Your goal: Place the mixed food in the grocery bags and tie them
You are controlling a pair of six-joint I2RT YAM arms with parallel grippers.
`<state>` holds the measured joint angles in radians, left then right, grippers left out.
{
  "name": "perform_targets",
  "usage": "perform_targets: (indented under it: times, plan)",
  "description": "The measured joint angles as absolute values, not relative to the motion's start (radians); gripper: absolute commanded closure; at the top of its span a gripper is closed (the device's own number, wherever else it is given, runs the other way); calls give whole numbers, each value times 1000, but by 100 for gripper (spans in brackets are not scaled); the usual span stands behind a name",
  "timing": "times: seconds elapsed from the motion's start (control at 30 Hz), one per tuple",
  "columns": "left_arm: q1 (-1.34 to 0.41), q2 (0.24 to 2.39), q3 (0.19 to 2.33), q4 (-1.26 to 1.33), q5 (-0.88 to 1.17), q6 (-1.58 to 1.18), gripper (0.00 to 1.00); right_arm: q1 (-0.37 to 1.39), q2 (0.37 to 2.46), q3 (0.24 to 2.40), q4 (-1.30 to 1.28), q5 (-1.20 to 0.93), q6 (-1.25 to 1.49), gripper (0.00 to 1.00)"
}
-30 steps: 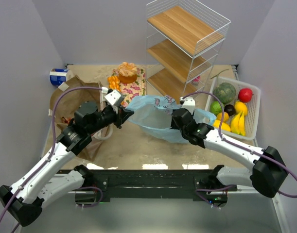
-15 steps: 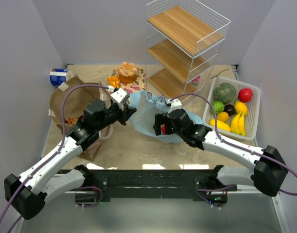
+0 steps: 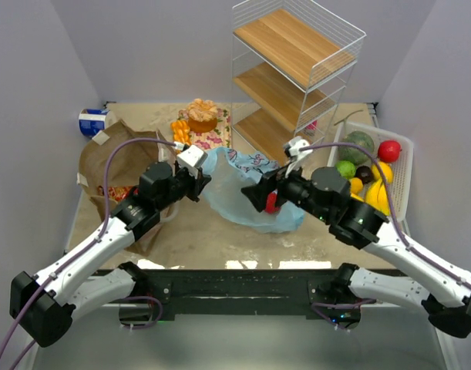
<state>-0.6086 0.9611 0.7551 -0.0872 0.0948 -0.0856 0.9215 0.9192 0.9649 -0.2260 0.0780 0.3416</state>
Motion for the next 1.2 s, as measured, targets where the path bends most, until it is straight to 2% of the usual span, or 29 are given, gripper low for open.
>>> perform_targets:
  times: [0.1,0.23,0.37,0.5,0.67,0.9,1.2]
  plan:
    - [-609,961,755,-88,84,-86,100,836,918,1080,-316,148,340,4]
    - [-609,960,754,-87,76,-86,100,517,979,1186,-385,193,331,9]
    - [-609,943,748,-84,73,-86,100,164,1083,1161,-398,117,327,13]
    - [-609,916,735,-83,73,-86,100,-61,1207,1044,-385,67,332,16]
    - [-609,912,735,-84,73,-86,100,-114,1359,987,-383,73,321,19]
    - [-609,913,735,-84,73,-85,100,-122,1462,1002,-334,156,294,28]
    - [-609,919,735,-84,73,-85,100,-140,1573,1031,-283,187,286,20]
